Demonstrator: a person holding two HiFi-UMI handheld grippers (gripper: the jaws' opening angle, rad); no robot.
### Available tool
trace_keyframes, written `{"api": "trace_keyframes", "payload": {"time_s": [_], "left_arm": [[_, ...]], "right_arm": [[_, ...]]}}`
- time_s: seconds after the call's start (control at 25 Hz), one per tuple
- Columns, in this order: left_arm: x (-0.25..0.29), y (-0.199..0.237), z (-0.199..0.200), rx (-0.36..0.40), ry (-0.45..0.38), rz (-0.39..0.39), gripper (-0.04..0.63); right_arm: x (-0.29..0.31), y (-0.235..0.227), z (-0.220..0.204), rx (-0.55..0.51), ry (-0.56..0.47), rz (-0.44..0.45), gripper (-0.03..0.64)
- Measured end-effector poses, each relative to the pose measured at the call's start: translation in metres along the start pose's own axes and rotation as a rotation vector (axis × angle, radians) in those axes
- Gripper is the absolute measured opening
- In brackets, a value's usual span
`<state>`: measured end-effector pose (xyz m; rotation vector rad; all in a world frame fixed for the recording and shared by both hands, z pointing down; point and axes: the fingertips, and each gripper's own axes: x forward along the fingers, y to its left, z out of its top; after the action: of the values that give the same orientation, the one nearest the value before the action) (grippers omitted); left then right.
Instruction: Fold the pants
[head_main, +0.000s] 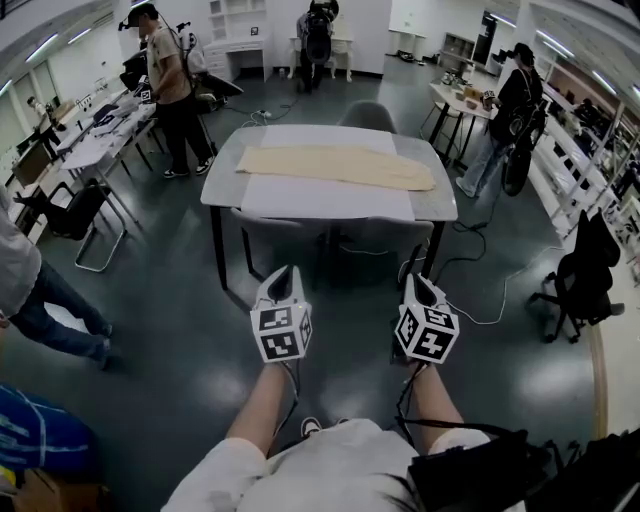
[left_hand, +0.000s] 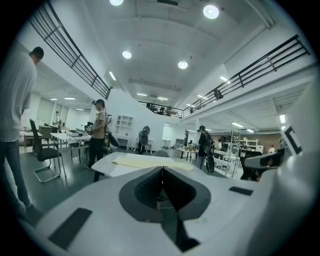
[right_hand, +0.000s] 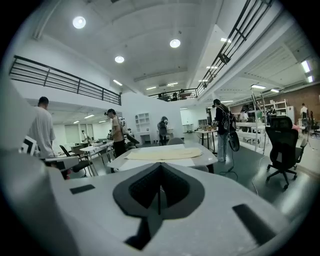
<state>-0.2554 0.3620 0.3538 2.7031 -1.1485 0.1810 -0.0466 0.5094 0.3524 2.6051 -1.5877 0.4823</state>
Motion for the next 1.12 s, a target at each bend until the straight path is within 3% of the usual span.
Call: {"api": "trace_keyframes", "payload": {"time_s": [0.32, 0.6, 1.12], "left_arm": [[0.01, 0.018, -0.021, -0.005, 0.045, 0.004, 0.009], [0.047, 0.027, -0.032, -0.009, 0.069, 0.02, 0.009], [0.224, 0.002, 0.037, 0.021, 0.019, 0.043, 0.009]], "right_arm": [[0.011, 0.0, -0.019, 0.008, 0.044, -0.029, -0.008], [0.054, -0.008, -0.02, 0.01, 0.06, -0.029, -0.008], [0.218, -0.067, 0.068, 0.026, 0.011, 0.022, -0.008]]}}
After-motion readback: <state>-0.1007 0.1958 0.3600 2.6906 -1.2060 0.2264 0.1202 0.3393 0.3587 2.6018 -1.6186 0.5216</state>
